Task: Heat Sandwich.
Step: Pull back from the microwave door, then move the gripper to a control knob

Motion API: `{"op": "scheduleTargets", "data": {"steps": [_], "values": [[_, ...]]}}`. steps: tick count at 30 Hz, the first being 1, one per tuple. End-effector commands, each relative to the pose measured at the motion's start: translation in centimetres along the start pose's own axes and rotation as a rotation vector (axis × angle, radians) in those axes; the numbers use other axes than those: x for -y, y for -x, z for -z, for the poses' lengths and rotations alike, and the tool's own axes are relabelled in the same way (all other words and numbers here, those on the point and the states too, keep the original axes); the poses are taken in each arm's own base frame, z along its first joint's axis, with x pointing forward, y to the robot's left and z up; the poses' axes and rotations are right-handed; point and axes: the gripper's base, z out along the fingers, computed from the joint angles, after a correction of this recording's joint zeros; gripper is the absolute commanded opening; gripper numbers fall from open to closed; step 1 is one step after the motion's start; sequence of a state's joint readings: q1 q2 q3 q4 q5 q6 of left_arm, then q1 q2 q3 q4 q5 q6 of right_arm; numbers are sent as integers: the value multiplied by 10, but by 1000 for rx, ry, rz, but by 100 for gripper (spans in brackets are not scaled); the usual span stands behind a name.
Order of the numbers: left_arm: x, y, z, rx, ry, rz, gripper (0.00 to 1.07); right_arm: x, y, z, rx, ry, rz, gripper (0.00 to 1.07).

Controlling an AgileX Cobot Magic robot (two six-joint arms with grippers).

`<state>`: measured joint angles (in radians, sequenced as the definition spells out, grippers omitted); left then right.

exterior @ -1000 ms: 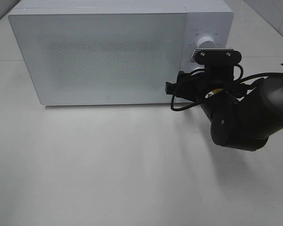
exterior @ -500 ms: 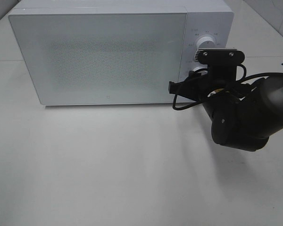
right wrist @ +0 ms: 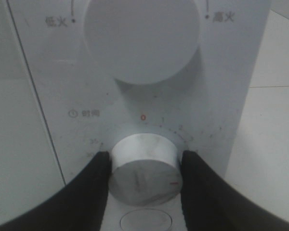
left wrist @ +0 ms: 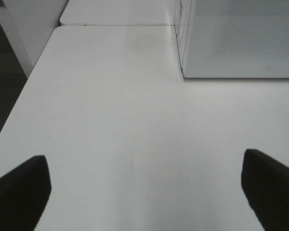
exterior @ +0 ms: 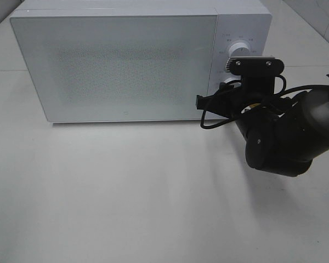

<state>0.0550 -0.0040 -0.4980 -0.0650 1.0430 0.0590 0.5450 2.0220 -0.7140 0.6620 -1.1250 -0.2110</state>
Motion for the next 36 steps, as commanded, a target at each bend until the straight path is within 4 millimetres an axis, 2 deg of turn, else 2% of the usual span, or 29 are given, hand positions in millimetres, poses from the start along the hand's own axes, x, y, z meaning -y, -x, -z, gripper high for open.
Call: {"op": "scheduleTargets", "data": {"steps": [1,4,16,23,28,36], "values": [[1,-2,3,35,-2,2,101,-2,9,0,64,14,-54,3],[1,-2,3,35,-2,2,101,-2,9,0,69,15,-103,4],[1,-2,3,35,-2,2,101,-5,18,1,152,90,-540,5],[1,-2,3,35,-2,2,101,-5,18,1,147,110,-749,5],[1,-2,3,35,-2,2,101,-5,18,1,134,130,-995,6],[1,-2,3,35,-2,2,101,-5,18,1,122,147,-1216,5]]}}
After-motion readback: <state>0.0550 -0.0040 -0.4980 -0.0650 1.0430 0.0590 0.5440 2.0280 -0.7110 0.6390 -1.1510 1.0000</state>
